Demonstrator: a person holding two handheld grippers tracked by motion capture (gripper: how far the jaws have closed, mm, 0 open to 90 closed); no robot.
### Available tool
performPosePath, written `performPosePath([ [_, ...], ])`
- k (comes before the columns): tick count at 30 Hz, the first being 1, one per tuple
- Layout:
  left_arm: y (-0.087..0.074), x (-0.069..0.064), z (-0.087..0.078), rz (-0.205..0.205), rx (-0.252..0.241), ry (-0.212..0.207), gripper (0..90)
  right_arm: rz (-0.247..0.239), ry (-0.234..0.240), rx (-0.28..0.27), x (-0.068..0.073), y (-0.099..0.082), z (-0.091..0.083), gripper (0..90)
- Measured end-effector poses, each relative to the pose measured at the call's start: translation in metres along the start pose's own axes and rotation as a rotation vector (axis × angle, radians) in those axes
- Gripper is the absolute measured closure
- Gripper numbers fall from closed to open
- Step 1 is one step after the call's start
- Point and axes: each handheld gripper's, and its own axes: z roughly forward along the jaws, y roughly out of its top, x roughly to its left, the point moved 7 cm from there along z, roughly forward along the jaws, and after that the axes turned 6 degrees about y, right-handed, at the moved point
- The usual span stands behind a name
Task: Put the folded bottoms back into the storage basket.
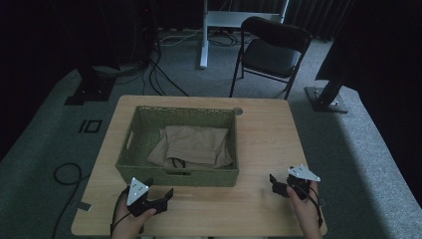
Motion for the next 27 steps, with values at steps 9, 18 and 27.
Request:
performPosePath([
  [9,-0.027,0.023,0.002,-0.025,0.068,0.079,16.1,0.019,-0.083,0.023,-0.013,-0.019,-0.002,14.0],
  [18,-0.044,0.057,-0.013,-0.086,0.085,0.183,16.1,0.060,-0.178,0.084,-0.031,-0.047,-0.010,13.9],
  [27,-0.056,0.094,-0.032,-0.126,0.105,0.278,16.2,0.156,-0.257,0.133,-0.042,-0.060,-0.021,11.6],
])
